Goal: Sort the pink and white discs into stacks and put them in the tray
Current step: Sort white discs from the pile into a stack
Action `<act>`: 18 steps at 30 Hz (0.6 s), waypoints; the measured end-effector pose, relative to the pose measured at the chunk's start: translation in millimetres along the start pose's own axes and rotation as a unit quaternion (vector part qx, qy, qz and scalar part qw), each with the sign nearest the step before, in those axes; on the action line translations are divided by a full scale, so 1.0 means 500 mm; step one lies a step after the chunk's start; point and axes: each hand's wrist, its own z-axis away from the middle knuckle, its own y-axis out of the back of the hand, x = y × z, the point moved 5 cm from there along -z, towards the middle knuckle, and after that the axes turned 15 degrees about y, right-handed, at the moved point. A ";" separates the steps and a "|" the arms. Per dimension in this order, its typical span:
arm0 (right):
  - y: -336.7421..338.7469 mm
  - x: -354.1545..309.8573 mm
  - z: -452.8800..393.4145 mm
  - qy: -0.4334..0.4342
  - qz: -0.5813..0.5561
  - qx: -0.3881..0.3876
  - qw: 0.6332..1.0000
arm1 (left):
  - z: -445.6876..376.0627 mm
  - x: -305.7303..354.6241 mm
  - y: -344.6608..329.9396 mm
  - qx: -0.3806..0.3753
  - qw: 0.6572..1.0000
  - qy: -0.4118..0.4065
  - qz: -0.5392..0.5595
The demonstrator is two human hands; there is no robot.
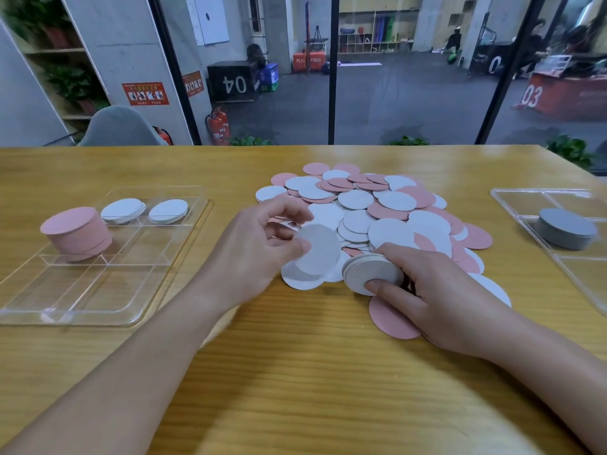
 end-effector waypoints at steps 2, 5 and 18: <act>-0.001 0.001 0.000 -0.002 0.001 -0.001 1.000 | 0.002 0.003 -0.009 -0.006 1.000 -0.017 -0.007; -0.001 0.000 -0.001 -0.002 0.000 -0.001 1.000 | 0.004 0.008 -0.024 -0.026 0.999 -0.036 -0.003; -0.013 -0.015 -0.005 0.015 0.020 0.005 1.000 | 0.027 0.007 -0.092 -0.123 0.991 -0.044 -0.020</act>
